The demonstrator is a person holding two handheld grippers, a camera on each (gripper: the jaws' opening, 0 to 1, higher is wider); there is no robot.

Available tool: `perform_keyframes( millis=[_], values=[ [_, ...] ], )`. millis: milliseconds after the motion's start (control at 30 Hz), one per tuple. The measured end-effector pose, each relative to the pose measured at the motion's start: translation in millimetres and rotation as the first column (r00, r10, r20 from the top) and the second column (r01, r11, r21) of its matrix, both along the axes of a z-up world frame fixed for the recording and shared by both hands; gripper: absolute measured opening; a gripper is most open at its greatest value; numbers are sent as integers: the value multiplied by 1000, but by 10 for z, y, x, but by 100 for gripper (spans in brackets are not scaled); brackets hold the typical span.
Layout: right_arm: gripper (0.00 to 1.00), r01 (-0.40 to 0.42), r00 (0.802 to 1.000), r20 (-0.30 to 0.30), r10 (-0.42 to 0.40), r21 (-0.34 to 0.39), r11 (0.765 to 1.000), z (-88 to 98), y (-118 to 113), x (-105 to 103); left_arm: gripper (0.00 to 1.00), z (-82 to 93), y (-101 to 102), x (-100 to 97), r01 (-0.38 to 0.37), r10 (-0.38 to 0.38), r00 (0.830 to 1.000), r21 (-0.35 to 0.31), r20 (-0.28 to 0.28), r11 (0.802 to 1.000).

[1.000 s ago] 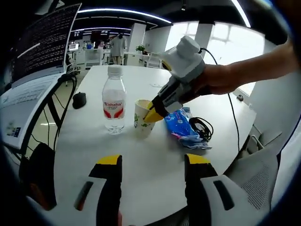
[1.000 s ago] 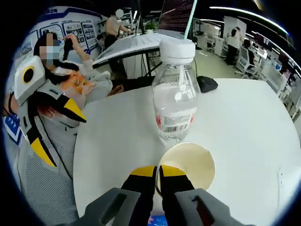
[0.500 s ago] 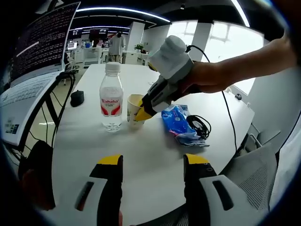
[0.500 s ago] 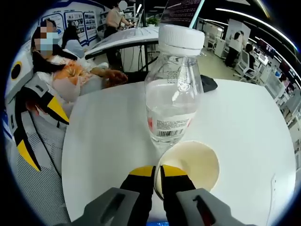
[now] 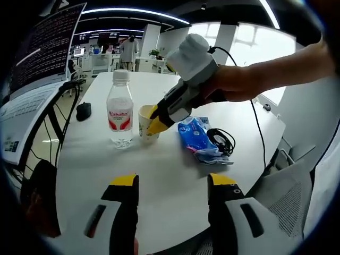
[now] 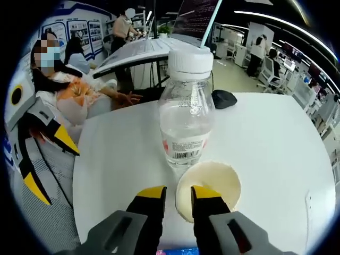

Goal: Arrange the tabletop items into an orderly group along one side of the table until the central work area is clear of visible clutter.

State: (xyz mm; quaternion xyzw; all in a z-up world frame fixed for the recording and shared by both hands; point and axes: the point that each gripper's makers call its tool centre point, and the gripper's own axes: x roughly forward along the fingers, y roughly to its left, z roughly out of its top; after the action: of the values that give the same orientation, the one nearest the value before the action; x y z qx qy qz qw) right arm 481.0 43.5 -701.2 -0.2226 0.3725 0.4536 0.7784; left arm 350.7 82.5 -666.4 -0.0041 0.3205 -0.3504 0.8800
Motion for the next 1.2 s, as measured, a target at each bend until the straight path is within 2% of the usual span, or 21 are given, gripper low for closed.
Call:
perform_keyframes(
  millis=[233, 300, 333, 767, 1200],
  values=[
    [25, 55, 998, 16, -57, 87, 995, 217, -16, -19, 51, 54, -50, -4, 11, -11, 1000, 1, 11, 1000],
    [26, 76, 997, 2, -77, 117, 990, 257, -9, -46, 51, 65, -63, -17, 14, -14, 1000, 3, 12, 1000],
    [28, 97, 995, -25, -95, 151, 984, 280, 4, -82, 51, 72, -71, -29, 16, -16, 1000, 4, 14, 1000],
    [30, 170, 986, -30, -167, 201, 965, 312, -291, -324, 51, 122, -180, -189, 47, -48, 999, 15, 24, 999],
    [29, 288, 957, -39, -288, 241, 927, 349, -744, -566, 50, 125, -265, -260, 58, -58, 998, 6, 19, 998]
  ],
)
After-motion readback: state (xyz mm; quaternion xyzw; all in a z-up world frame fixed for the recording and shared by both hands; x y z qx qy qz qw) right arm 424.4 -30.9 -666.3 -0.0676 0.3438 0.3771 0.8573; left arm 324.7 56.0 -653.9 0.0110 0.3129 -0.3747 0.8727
